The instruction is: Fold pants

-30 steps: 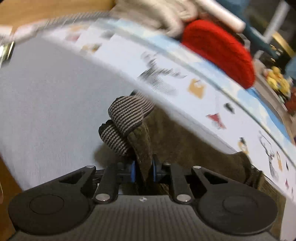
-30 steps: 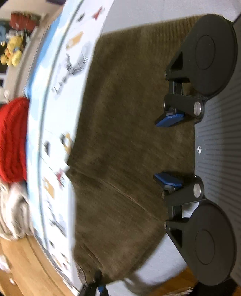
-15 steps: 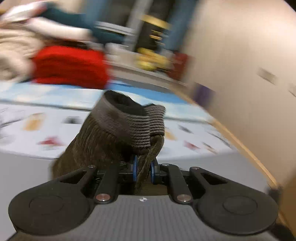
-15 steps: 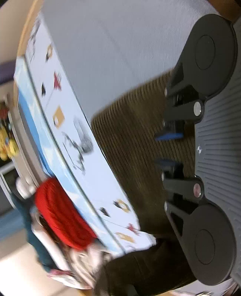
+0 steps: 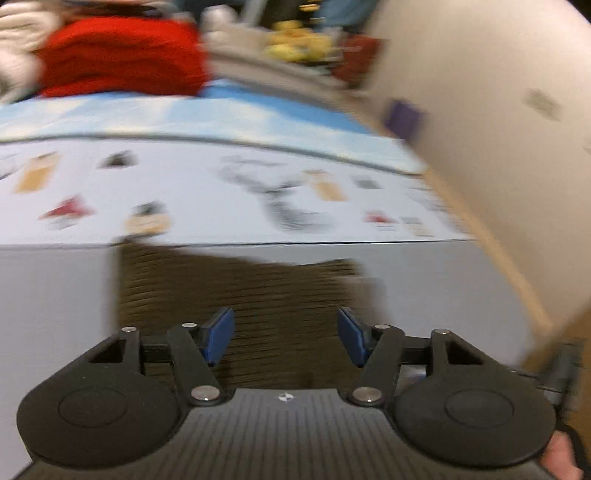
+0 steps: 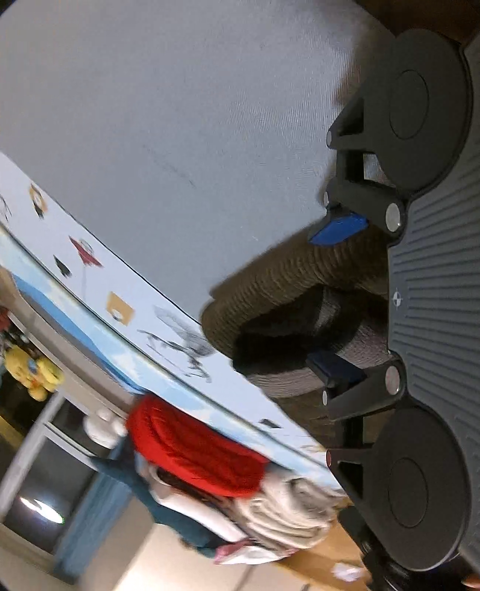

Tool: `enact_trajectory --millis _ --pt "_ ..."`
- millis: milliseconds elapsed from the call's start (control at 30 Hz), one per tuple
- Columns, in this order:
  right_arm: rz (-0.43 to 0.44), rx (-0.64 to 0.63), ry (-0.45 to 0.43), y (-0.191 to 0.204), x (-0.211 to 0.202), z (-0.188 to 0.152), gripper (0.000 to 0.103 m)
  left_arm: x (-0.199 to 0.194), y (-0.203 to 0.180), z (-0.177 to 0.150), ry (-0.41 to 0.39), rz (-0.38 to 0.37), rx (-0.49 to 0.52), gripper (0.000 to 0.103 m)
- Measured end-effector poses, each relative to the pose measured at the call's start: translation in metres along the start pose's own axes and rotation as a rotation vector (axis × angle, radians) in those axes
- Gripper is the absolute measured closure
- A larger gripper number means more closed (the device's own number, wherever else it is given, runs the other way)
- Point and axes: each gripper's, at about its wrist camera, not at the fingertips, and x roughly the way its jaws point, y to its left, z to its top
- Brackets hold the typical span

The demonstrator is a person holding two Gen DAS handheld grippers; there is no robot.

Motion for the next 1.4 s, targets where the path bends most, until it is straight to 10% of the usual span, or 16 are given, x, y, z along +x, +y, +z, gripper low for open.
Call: enact_trajectory --millis 167,333,600,733,800,1033,1267,1400 --pt "-0.087 -0.136 -0.003 0.025 0.013 -0.003 0.017 0.005 0.044 -0.011 0.094 0.114 0.003 0.04" --pt "-0.286 -0.422 -0.197 0.07 0.005 -0.013 0.022 -0.005 0.057 -0.032 0.122 0.143 0.084 0.04" --pt "-0.216 -0.359 -0.013 0.063 0.041 -0.019 0.019 -0.015 0.072 -0.055 0.163 0.135 0.107 0.04" --pt "-0.182 -0.463 -0.062 0.077 0.035 -0.024 0.072 -0.021 0.073 -0.051 0.149 0.143 0.101 0.04" --pt "-0.159 -0.496 -0.118 0.083 0.024 -0.025 0.082 -0.022 0.071 -0.049 0.145 0.146 0.092 0.04" --pt "-0.07 -0.624 -0.411 0.111 -0.053 -0.026 0.087 -0.027 0.058 -0.042 0.089 0.075 0.095 0.04" --pt "-0.381 -0.429 -0.114 0.049 -0.005 -0.003 0.103 -0.009 0.044 -0.049 0.163 0.07 0.145 0.044" --pt "-0.317 -0.461 -0.239 0.064 -0.029 0.004 0.098 0.013 0.042 -0.067 0.295 0.137 0.22 0.045"
